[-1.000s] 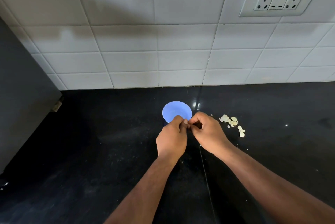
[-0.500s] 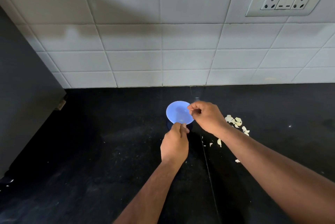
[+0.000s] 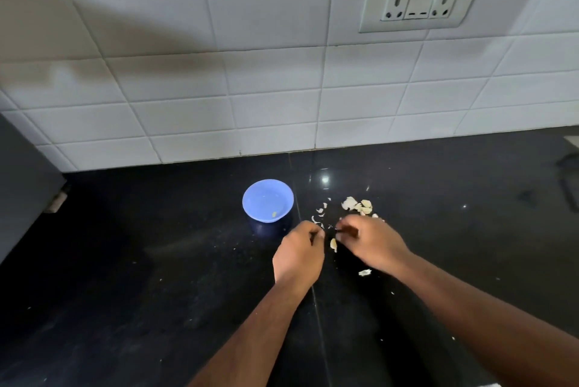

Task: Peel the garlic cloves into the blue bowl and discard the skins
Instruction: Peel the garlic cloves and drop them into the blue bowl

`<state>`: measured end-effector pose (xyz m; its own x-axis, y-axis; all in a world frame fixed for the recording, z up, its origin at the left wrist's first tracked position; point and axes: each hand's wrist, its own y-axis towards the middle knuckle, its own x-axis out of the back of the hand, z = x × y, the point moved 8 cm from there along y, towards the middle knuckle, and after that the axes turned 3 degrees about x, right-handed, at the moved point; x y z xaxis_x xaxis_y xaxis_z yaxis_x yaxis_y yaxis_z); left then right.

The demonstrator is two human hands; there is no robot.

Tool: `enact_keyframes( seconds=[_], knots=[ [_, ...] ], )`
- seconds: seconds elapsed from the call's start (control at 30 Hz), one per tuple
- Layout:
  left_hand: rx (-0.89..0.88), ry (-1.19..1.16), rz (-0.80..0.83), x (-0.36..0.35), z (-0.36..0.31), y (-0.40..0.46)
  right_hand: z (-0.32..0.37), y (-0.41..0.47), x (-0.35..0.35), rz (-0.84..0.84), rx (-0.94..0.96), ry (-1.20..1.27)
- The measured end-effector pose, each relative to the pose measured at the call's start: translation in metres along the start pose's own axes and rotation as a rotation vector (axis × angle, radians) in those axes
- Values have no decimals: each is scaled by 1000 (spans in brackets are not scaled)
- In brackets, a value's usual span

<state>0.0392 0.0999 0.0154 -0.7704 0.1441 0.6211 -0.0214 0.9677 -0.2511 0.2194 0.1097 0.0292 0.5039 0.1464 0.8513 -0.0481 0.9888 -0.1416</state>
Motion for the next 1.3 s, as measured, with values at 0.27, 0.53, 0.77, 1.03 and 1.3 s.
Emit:
enact_keyframes(
  seconds=[0.27, 0.53, 0.77, 1.03, 1.3],
  knots=[
    [129, -184, -107, -17, 0, -7, 10, -8, -30, 26, 172, -141],
    [308, -508, 19, -47, 0, -23, -21, -4, -24, 21, -8, 737],
    [340, -917, 87, -64, -30, -27, -35, -8, -9, 175, -124, 1212],
    [282, -1039, 122, -76, -56, -26, -40, -14, 5, 148, -68, 1319],
    [262, -1037, 96, -73, -61, -23, -43, -18, 17, 114, 18, 1353]
  ],
)
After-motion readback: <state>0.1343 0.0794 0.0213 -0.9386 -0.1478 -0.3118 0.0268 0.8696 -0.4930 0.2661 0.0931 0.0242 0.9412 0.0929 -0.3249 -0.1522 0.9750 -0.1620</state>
